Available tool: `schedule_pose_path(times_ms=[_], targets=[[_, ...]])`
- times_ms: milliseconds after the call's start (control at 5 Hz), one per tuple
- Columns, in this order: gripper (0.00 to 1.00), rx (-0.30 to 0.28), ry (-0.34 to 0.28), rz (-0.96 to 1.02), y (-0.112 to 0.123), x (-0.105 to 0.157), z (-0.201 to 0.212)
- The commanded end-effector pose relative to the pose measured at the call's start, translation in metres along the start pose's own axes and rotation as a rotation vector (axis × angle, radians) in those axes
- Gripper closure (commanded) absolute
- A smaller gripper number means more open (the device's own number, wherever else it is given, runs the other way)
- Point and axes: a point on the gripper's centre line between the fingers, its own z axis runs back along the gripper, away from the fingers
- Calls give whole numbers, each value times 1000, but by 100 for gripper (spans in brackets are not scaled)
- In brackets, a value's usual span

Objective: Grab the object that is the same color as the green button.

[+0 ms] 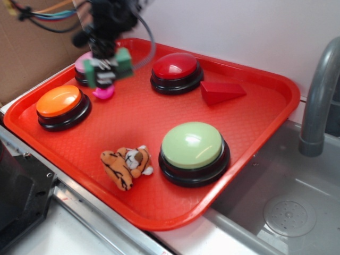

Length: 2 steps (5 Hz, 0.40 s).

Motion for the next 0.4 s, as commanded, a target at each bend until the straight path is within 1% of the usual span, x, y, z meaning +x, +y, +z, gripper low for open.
schedule_pose_path(times_ms=[0, 200], targets=[[100, -61, -30, 520, -20, -37, 87], [100, -153, -82, 604, -25, -38, 106]])
